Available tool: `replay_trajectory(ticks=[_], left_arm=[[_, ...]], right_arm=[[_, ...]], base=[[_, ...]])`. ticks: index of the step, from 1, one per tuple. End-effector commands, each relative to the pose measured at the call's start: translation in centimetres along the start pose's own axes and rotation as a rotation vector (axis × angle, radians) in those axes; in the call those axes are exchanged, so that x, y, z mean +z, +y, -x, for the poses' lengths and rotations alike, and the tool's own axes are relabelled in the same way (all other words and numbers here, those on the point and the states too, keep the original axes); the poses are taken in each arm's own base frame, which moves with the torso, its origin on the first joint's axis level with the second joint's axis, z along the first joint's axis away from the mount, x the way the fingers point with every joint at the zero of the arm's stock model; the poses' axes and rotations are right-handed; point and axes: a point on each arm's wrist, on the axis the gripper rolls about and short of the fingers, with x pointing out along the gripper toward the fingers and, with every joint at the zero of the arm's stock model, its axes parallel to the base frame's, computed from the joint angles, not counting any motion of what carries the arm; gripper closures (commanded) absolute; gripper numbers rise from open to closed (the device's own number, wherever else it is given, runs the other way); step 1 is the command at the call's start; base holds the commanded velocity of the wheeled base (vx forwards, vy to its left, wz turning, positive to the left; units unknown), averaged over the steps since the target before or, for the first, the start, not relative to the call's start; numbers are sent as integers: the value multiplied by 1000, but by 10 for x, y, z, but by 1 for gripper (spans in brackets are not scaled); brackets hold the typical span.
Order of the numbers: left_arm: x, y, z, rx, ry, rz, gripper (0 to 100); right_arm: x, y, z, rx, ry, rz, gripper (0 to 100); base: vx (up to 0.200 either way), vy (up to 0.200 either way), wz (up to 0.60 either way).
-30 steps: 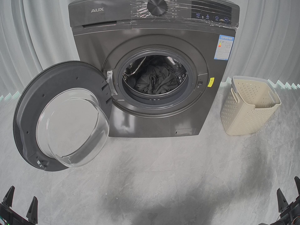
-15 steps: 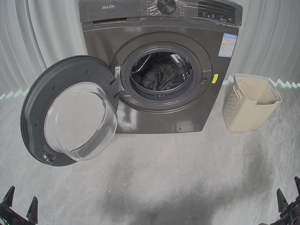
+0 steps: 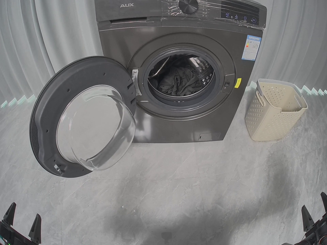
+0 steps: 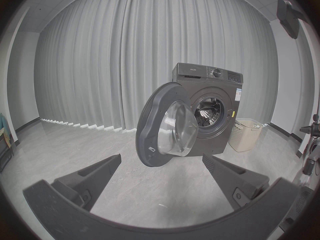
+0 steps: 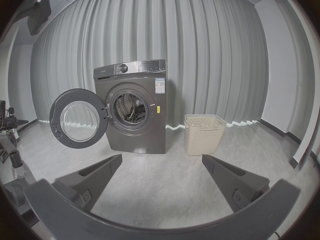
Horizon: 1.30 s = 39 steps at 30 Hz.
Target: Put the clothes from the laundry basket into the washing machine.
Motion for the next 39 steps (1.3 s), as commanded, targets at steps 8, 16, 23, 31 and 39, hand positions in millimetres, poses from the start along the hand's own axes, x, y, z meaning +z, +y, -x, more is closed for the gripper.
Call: replay_trajectory(ticks=[8, 16, 23, 31, 39], left_arm=[[-5, 0, -1, 1, 8, 0, 0], [-6, 0, -1, -5, 15, -29, 0], [-6, 0, -1, -31, 18, -26, 0], [-6, 0, 0, -29, 18, -29, 0], [-6, 0, 0, -23, 11, -29, 0]], right_arm=[[-5, 0, 0, 1, 6, 0, 0], [-5, 0, 0, 1, 6, 0, 0], [-5, 0, 0, 1, 6, 0, 0], [-5, 0, 0, -1, 6, 2, 0], [-5, 0, 0, 1, 6, 2, 0]], base=[[0, 125, 0], [0, 0, 0], [0, 0, 0], [0, 150, 0], [0, 0, 0]])
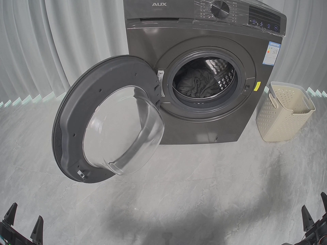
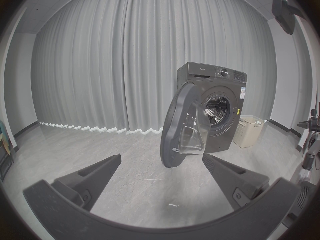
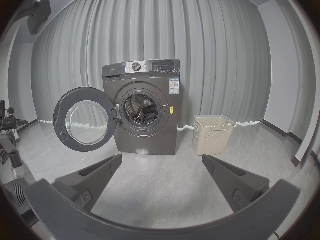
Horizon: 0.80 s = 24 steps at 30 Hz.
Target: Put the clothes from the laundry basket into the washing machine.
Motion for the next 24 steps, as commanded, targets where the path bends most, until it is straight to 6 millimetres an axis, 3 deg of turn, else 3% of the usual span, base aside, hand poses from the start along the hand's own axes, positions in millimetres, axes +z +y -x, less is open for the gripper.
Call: replay_trajectory(ticks=[1, 3, 4, 7, 9, 10, 13, 18, 20, 21, 24], left_arm=[[-5, 0, 0, 0, -1, 5, 0], [-3, 0, 0, -2, -19, 13, 0], [7, 0, 2, -9, -51, 24, 0], [59, -1, 17, -39, -205, 50, 0], [64, -1, 15, -53, -168, 48, 0], [64, -2, 2, -103, -42, 48, 0], [66, -5, -23, -210, 112, 60, 0], [80, -8, -62, -261, 184, 72, 0], [80, -8, -62, -261, 184, 72, 0], [84, -9, -87, -294, 236, 74, 0], [88, -10, -107, -303, 238, 76, 0]], right_arm=[[-5, 0, 0, 2, 3, 0, 0], [-5, 0, 0, 3, 5, 0, 0], [-5, 0, 0, 2, 5, 0, 0], [-5, 0, 0, 3, 5, 0, 0], [-5, 0, 0, 2, 3, 0, 0], [-5, 0, 0, 2, 5, 0, 0], [-5, 0, 0, 3, 5, 0, 0], [-5, 0, 0, 3, 5, 0, 0], [-5, 0, 0, 3, 5, 0, 0], [-5, 0, 0, 3, 5, 0, 0], [-5, 0, 0, 3, 5, 2, 0]], base=[[0, 0, 0], [0, 0, 0], [0, 0, 0], [0, 0, 0], [0, 0, 0], [0, 0, 0], [0, 0, 0], [0, 0, 0], [0, 0, 0], [0, 0, 0], [0, 0, 0]])
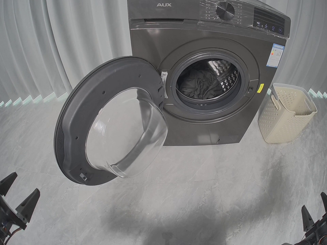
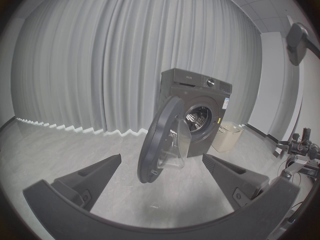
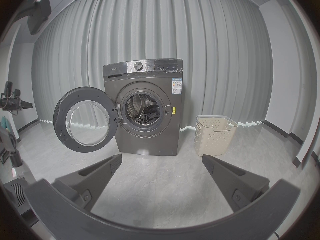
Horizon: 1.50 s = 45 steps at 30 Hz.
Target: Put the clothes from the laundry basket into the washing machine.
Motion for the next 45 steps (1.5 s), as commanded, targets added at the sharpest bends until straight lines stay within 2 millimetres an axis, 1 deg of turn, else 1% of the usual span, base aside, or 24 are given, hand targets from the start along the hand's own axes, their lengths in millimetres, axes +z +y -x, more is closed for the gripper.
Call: replay_trajectory(ticks=[1, 6, 7, 8, 11, 12, 13, 16, 22, 26, 27, 29, 34, 36, 39, 41, 45], left_arm=[[9, 12, -69, -68, 182, 43, 0], [14, 16, -94, -89, 207, 51, 0], [14, 16, -96, -92, 210, 52, 0], [14, 18, -103, -95, 219, 50, 0], [12, 19, -110, -102, 225, 40, 0], [11, 19, -115, -106, 237, 41, 0], [11, 19, -115, -106, 237, 41, 0], [10, 22, -133, -108, 232, 33, 0], [8, 28, -159, -99, 196, 11, 0], [4, 30, -169, -100, 189, 2, 0], [4, 30, -170, -102, 191, 2, 0], [3, 22, -172, -144, 188, -2, 0], [5, -4, -170, -276, 176, -2, 0], [8, -19, -164, -355, 157, 4, 0], [14, -34, -154, -439, 136, 45, 0], [17, -38, -149, -466, 126, 64, 0], [15, -37, -148, -437, 124, 58, 0]], right_arm=[[-5, 0, 0, 1, 6, 2, 0], [-5, 0, 0, 1, 6, 2, 0], [-5, 0, 0, 1, 5, 2, 0], [-5, 0, 0, 1, 6, 2, 0], [-5, 0, 0, 1, 6, 2, 0], [-5, 0, 0, 1, 6, 2, 0], [-5, 0, 0, 1, 6, 2, 0], [-5, 0, 0, 1, 6, 2, 0], [-5, 0, 0, 1, 6, 2, 0], [-5, 0, 0, 1, 5, 2, 0], [-5, 0, 0, 1, 6, 2, 0], [-5, 0, 0, 1, 6, 2, 0], [-5, 0, 0, 1, 6, 2, 0], [-5, 0, 0, 1, 6, 2, 0], [-5, 0, 0, 1, 5, 2, 0], [-5, 0, 0, 1, 6, 2, 0], [-5, 0, 0, 1, 6, 2, 0]], base=[[0, 0, 0], [0, 0, 0], [0, 0, 0], [0, 0, 0], [0, 0, 0], [0, 0, 0], [0, 0, 0], [0, 0, 0], [0, 0, 0], [0, 0, 0], [0, 0, 0], [0, 0, 0], [0, 0, 0], [0, 0, 0], [0, 0, 0], [0, 0, 0], [0, 0, 0]])
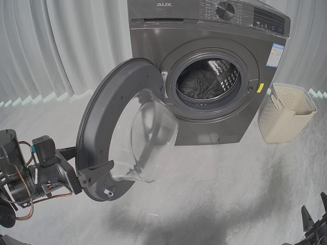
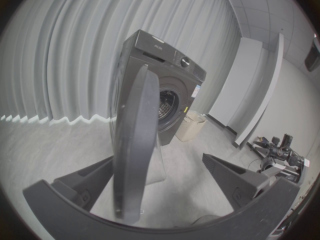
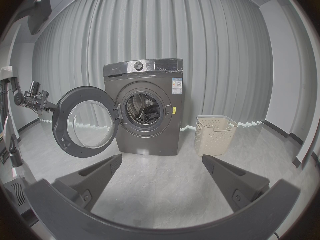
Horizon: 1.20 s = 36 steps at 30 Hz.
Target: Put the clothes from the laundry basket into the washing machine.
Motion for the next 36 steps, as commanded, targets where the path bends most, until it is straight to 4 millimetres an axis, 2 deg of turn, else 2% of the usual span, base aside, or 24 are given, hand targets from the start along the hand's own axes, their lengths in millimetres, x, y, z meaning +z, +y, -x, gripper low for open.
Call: replay_trajectory(ticks=[1, 8, 18, 24, 36], left_arm=[[3, -7, 8, -2, -33, -8, 0], [8, -11, 29, 16, -100, -7, 0], [20, 12, 49, 195, -192, -18, 0], [15, 15, 45, 199, -157, -11, 0], [-2, 31, 14, 215, -18, -14, 0]], right_arm=[[-5, 0, 0, 0, 5, 0, 0], [-4, 0, 0, 2, 3, 0, 0], [-4, 0, 0, 2, 3, 0, 0], [-4, 0, 0, 2, 3, 0, 0], [-4, 0, 0, 2, 3, 0, 0]], base=[[0, 0, 0], [0, 0, 0], [0, 0, 0], [0, 0, 0], [0, 0, 0]])
